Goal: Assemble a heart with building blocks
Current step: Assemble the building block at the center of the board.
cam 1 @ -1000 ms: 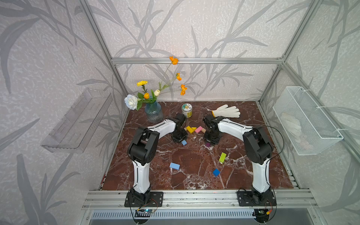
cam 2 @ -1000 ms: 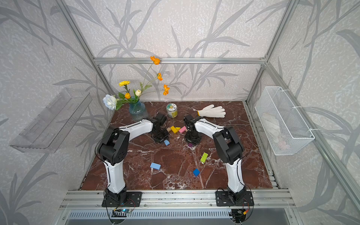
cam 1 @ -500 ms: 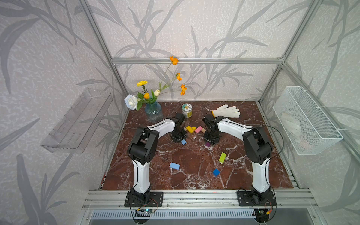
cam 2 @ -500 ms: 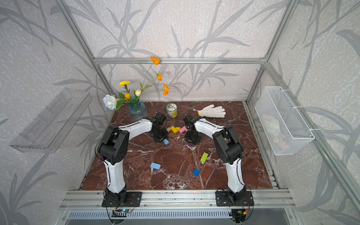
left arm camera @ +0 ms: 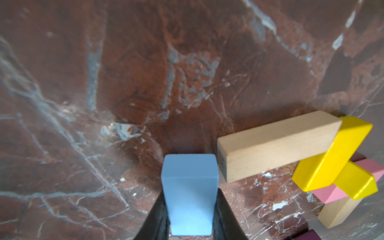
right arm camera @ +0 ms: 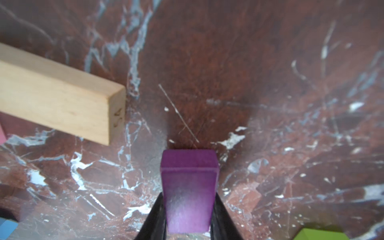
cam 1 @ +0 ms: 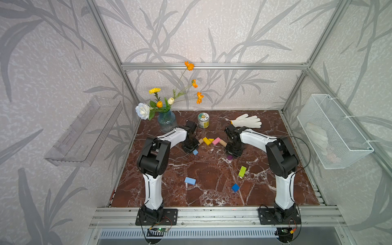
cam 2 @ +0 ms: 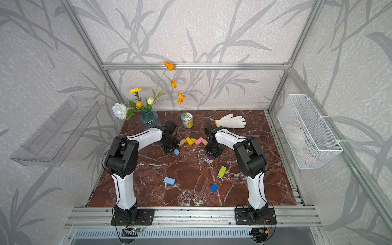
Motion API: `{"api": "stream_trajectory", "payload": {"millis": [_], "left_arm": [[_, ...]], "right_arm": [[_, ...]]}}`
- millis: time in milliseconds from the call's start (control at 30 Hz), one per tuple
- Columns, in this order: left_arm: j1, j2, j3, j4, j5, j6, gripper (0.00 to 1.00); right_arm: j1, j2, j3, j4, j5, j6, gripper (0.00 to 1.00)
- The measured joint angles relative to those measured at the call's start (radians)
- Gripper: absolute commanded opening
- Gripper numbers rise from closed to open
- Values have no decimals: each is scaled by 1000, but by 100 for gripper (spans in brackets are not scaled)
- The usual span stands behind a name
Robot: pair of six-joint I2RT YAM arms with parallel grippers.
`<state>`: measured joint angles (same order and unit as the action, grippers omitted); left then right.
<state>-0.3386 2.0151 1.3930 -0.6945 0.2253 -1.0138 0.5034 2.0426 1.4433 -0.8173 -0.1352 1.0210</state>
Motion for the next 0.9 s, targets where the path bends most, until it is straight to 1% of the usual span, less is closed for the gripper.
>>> {"api": "stream_trajectory", "payload": {"millis": [300,633,900], "left_arm": [[2,10,13,-11,0,0,18],[2,23,32,-32,1,0,17],[0,32,45,-46,2,0,17]], "right_arm": [[-17,0,3,-1,3,-5,0],[-19,29,54,-3,4,-19,0],[-19,40,63,-3,3,-19,0]]}}
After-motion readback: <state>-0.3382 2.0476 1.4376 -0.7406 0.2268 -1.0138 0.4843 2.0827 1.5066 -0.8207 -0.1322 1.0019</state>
